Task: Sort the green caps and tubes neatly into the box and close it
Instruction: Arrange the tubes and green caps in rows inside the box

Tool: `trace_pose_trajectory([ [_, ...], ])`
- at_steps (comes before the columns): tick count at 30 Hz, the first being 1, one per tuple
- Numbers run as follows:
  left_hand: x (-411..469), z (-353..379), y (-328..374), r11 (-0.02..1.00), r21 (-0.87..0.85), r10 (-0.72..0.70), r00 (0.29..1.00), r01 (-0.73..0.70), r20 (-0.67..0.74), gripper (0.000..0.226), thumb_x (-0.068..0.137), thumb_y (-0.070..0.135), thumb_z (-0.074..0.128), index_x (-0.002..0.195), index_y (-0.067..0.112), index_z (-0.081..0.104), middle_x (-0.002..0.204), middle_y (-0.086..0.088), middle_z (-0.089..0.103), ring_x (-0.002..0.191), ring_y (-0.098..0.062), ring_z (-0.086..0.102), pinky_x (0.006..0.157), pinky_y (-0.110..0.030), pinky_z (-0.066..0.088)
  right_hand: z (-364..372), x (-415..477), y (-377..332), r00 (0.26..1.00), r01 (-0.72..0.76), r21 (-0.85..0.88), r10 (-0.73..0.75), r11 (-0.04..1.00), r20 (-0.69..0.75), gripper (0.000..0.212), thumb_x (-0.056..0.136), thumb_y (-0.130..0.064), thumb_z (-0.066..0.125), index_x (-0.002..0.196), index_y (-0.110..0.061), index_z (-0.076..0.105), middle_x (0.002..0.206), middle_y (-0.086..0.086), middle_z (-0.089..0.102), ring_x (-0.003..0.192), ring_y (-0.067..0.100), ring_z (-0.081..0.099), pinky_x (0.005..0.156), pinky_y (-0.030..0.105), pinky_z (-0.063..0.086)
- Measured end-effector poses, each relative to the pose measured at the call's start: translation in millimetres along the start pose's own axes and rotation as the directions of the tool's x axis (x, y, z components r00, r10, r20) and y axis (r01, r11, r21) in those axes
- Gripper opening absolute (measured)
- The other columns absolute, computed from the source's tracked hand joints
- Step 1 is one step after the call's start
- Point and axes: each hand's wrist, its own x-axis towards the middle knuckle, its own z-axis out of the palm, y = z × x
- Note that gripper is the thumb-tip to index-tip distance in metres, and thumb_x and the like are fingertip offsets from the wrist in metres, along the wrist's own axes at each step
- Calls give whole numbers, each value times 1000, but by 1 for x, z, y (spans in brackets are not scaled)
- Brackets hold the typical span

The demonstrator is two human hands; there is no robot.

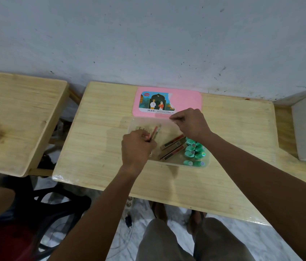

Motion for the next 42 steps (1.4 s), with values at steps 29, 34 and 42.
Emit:
trace_pose_trajectory([
  [29,7,-8,-10,652,740,162,984,-163,74,25,78,0,49,68,21,56,61,1,54,69,-20,51,70,-32,35,0,1,-4,1000,26,-49,-26,998,18,19,88,-16,64,103,-20,76,105,0,75,99,18,68,93,30,52],
  [34,14,-5,-23,636,760,179,983,-137,27,17,68,6,56,66,18,69,53,3,46,94,-24,45,78,-40,26,9,4,-12,998,60,-88,-58,994,16,20,91,-23,61,105,-22,75,107,0,74,101,21,68,90,32,51],
  [42,15,-9,-26,657,740,155,986,-146,57,26,77,7,49,75,21,70,69,0,66,118,-22,45,99,-44,13,23,13,-16,992,125,-161,-121,979,36,23,95,-27,56,113,-30,71,108,5,74,96,28,65,69,25,37],
])
